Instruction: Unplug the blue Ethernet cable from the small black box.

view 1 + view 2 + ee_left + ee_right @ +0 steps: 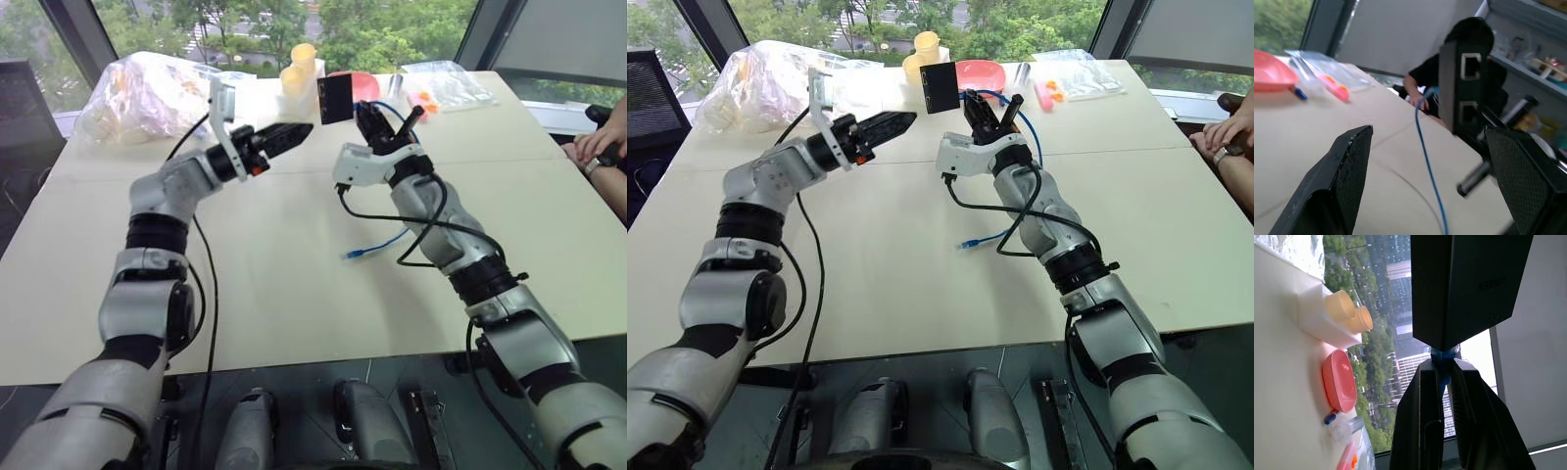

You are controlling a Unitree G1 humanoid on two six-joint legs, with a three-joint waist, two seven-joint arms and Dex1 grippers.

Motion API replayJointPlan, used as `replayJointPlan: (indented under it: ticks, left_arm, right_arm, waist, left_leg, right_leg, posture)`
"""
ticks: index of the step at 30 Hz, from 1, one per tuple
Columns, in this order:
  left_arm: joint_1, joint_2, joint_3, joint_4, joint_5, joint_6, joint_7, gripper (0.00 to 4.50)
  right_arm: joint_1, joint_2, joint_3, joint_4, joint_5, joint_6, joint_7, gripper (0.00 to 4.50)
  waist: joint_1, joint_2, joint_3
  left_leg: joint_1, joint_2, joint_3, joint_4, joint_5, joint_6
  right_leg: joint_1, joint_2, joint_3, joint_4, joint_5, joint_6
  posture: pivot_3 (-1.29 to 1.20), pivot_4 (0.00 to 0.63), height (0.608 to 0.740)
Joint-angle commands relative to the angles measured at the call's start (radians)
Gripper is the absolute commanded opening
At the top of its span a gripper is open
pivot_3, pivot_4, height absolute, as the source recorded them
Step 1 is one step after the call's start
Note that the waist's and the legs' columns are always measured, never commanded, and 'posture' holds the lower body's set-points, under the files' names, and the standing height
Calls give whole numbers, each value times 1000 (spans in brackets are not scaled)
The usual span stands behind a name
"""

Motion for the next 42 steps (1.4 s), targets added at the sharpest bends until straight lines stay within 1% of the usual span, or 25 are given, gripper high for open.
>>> replayJointPlan:
  ticks: [1,8,16,26,29,30,32,36,37,42]
  left_arm:
    - [-66,-21,10,74,42,-85,-26,3818]
    - [-111,-44,12,140,89,-126,-80,3818]
    - [-118,-48,6,145,113,-112,-146,3818]
    - [-101,-48,37,137,112,-94,-119,3818]
    - [-103,-55,52,140,111,-97,-101,2985]
    - [-103,-56,53,138,112,-97,-100,2598]
    - [-100,-57,53,134,114,-92,-102,2102]
    - [-84,-57,34,119,127,-72,-122,710]
    - [-81,-57,31,117,131,-69,-122,486]
    - [-70,-53,13,108,154,-49,-112,489]
  right_arm:
    - [23,20,3,-86,-20,34,28,30]
    - [60,50,22,-124,-37,56,54,30]
    - [73,52,16,-112,-43,73,60,30]
    - [79,63,25,-119,-38,88,63,30]
    - [82,69,30,-121,-40,87,64,0]
    - [83,72,32,-122,-41,87,64,0]
    - [88,78,37,-127,-45,90,64,0]
    - [92,80,38,-140,-55,94,66,0]
    - [92,79,39,-141,-58,96,65,0]
    - [89,75,37,-141,-60,97,66,0]
  waist:
    - [1,0,0]
    - [2,0,0]
    - [2,0,0]
    - [1,0,0]
    - [2,0,0]
    - [2,0,0]
    - [2,0,0]
    - [1,0,0]
    - [1,0,0]
    - [2,0,0]
  left_leg:
    - [0,0,0,0,0,0]
    - [-1,0,0,0,0,0]
    - [-1,0,0,0,0,0]
    - [-1,0,0,0,0,0]
    - [-1,0,0,0,0,0]
    - [-1,0,0,0,0,0]
    - [-1,0,0,0,0,0]
    - [-1,0,0,0,0,0]
    - [-1,0,0,0,0,0]
    - [-1,0,0,0,0,0]
  right_leg:
    - [0,0,0,0,0,0]
    - [0,0,0,-1,0,0]
    - [0,0,0,-1,0,1]
    - [0,0,0,0,0,1]
    - [0,0,0,0,0,1]
    - [0,0,0,0,0,1]
    - [0,0,0,0,0,1]
    - [0,0,0,0,0,1]
    - [0,0,0,0,0,1]
    - [0,0,0,0,0,1]
  posture:
    - [0,150,740]
    - [0,150,740]
    - [0,150,740]
    - [0,150,740]
    - [0,150,740]
    - [0,150,740]
    - [0,150,740]
    - [0,150,740]
    - [0,150,740]
    - [0,150,740]
